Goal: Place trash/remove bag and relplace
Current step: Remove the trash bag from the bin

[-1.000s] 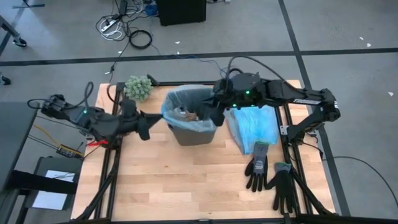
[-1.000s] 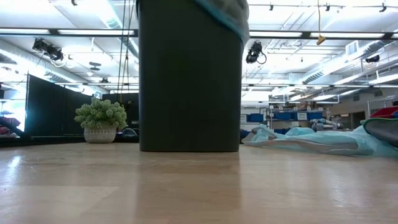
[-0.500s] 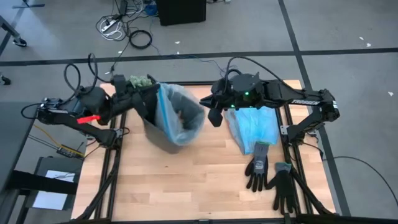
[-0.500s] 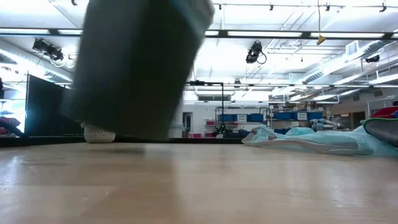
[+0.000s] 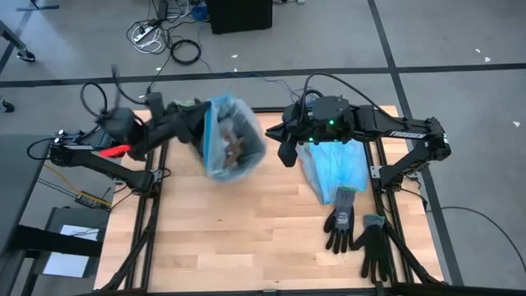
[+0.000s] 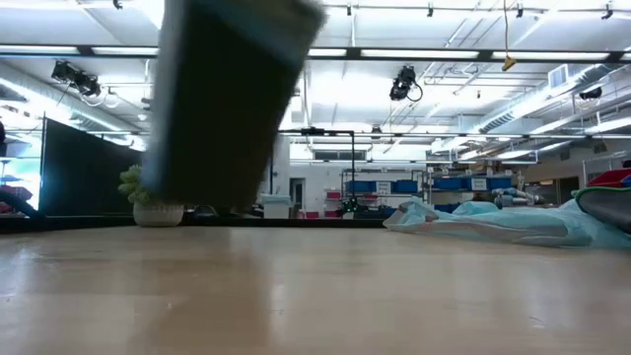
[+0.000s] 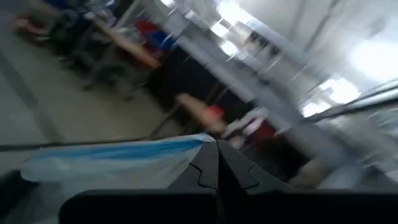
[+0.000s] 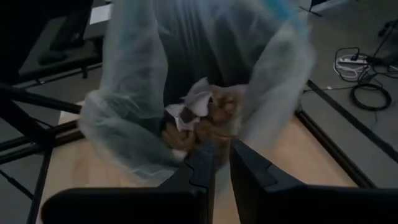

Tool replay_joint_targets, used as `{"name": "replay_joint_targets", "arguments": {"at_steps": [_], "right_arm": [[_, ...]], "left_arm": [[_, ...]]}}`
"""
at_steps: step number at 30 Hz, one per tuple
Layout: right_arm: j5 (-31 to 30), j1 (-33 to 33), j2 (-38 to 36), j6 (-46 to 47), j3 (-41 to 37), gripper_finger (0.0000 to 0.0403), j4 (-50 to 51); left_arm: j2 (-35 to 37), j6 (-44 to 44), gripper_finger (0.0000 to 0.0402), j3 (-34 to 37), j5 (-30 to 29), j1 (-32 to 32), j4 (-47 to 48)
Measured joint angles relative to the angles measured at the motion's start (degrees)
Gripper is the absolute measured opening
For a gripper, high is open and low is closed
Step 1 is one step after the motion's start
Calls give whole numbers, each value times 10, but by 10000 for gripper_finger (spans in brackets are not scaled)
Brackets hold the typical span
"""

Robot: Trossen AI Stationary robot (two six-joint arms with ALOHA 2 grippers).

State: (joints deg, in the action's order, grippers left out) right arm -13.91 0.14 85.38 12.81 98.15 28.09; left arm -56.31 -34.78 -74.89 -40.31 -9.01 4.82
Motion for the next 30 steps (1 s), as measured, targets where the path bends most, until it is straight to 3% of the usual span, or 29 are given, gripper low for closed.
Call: {"name": "replay_joint_targets", "arguments": {"at_steps": [6, 10, 14, 16, 20, 27, 30], "right_arm": [[2, -1, 0, -11, 0, 38, 1], [16, -2, 0, -24, 0, 38, 0], [35, -2, 0, -33, 0, 38, -2], [44, -2, 0, -40, 0, 38, -7], [51, -2, 0, -40, 0, 38, -14], [51, 5, 0, -25, 0, 38, -13], [39, 9, -2, -25, 0, 38, -14]], "left_arm": [[5, -45, 3, 0, -4, -1, 22], [-5, -111, 1, 0, -4, 0, 96], [-38, -93, 1, 0, 3, 1, 52], [-55, -86, 1, 0, 15, 4, -14], [-84, -32, 0, -1, 98, 4, -131], [-89, -33, 0, -12, 144, 4, -206], [-89, 3, 0, -53, 156, 9, -180]]}}
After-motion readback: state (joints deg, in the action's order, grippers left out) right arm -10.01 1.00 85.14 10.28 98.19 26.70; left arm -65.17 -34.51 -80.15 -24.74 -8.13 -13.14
